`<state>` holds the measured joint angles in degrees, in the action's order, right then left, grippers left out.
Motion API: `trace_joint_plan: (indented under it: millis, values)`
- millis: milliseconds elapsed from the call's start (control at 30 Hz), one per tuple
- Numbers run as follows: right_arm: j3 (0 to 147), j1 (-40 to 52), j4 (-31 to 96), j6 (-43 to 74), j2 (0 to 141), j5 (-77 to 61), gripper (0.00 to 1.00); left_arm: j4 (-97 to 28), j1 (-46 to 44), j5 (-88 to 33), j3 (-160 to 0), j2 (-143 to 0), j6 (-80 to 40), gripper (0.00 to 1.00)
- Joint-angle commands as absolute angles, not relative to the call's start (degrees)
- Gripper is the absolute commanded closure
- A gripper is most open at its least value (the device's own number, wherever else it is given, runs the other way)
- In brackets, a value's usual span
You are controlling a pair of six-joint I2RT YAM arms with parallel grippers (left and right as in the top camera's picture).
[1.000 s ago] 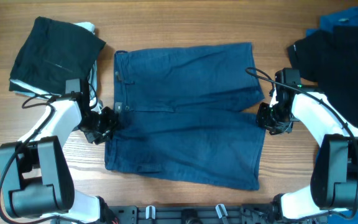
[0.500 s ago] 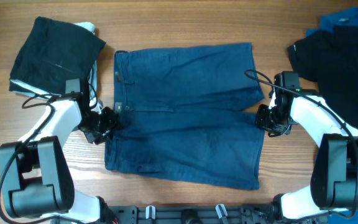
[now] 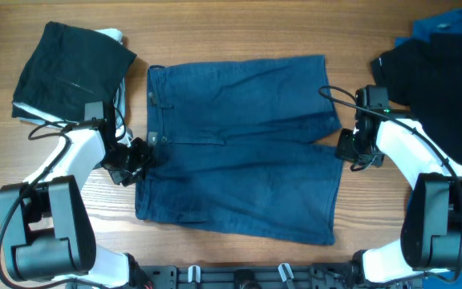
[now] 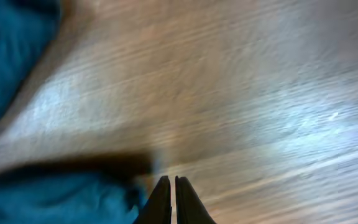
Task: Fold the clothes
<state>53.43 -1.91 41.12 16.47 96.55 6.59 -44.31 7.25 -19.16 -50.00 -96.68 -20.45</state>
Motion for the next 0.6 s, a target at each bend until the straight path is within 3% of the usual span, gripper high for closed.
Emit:
trace_joint_plan:
  millis: [0, 33, 100, 133, 200, 333, 567]
  values:
    - [54.72, -1.89, 41.06, 15.00, 97.38, 3.92, 0.96, -43.97, 7.62, -18.59, -49.45, -96.33, -20.29, 0.45]
    - [54.72, -1.89, 43.42, 15.00, 97.38, -1.48, 0.94, -43.97, 7.62, -18.59, -49.45, -96.33, -20.29, 0.45]
    - [54.72, -1.89, 49.50, 15.03, 97.38, -7.84, 0.73, -43.94, 7.62, -18.59, -49.45, -96.33, -20.29, 0.45]
    - [54.72, -1.89, 52.82, 15.07, 97.38, -9.26, 0.67, -43.94, 7.62, -18.59, -49.45, -96.33, -20.32, 0.45]
    - [54.72, -1.89, 59.40, 15.44, 97.38, -13.06, 0.62, -43.92, 7.62, -18.59, -49.45, -96.33, -20.34, 0.45]
    - [53.43, -1.87, 61.06, 19.90, 97.38, -13.21, 0.62, -43.92, 7.62, -18.59, -49.45, -96.33, -20.34, 0.45]
    - [47.31, -1.87, 52.90, 20.67, 97.38, -13.19, 0.62, -43.97, 7.62, -18.61, -49.45, -96.33, -20.34, 0.45]
